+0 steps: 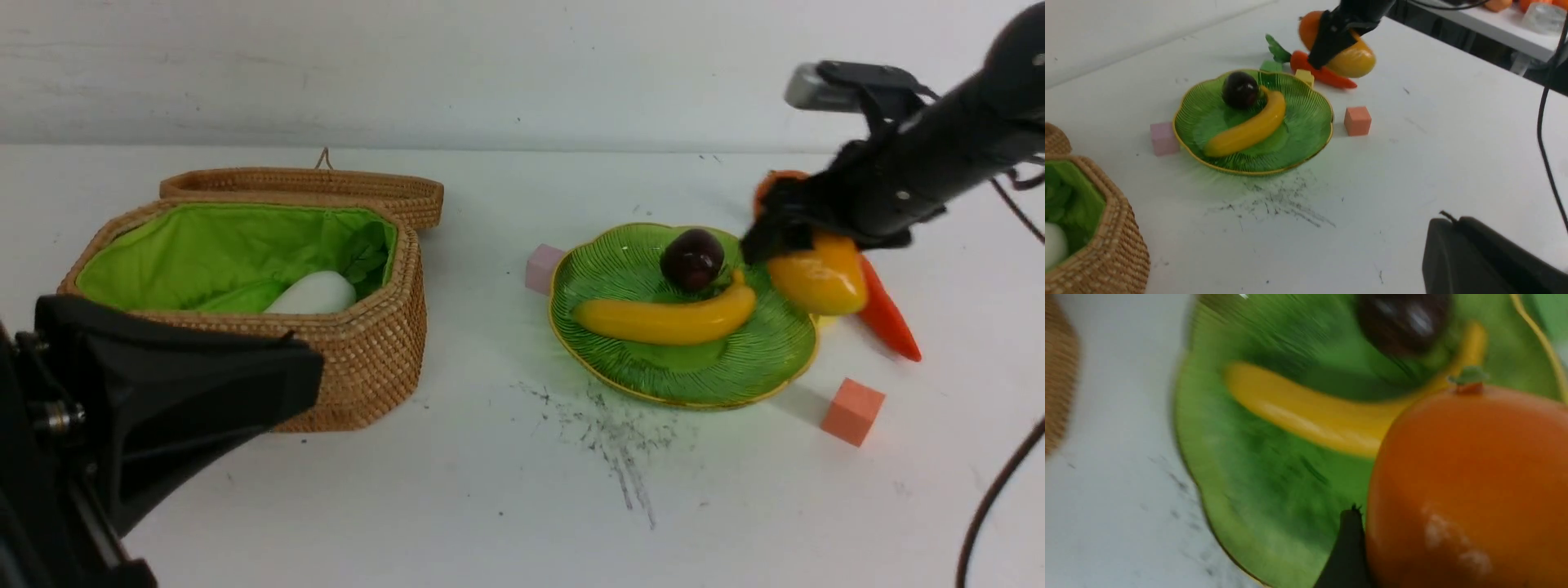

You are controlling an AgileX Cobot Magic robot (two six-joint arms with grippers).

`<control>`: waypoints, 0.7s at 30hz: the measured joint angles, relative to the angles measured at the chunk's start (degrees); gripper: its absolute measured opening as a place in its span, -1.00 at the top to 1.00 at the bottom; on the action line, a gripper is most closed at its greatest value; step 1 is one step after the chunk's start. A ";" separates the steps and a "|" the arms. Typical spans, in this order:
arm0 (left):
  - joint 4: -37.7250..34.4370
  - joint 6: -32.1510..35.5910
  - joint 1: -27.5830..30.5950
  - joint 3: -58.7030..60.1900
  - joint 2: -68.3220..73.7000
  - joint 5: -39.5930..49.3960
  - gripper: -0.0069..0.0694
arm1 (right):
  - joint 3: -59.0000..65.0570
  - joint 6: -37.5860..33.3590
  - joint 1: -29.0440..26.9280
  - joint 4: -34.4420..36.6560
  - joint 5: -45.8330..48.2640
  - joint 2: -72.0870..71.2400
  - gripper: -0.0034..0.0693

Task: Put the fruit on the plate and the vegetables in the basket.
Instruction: Use the right arm to grab a mango and put it into the right plate

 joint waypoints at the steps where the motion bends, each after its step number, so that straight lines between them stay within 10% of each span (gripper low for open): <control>1: 0.00 0.00 0.00 0.00 0.00 -0.28 0.85 | 0.00 -0.57 1.72 0.48 -3.38 0.83 -0.69; 21: -0.23 0.00 0.00 0.00 0.00 1.84 0.84 | 0.06 -2.55 6.98 -9.67 -9.87 5.86 -0.90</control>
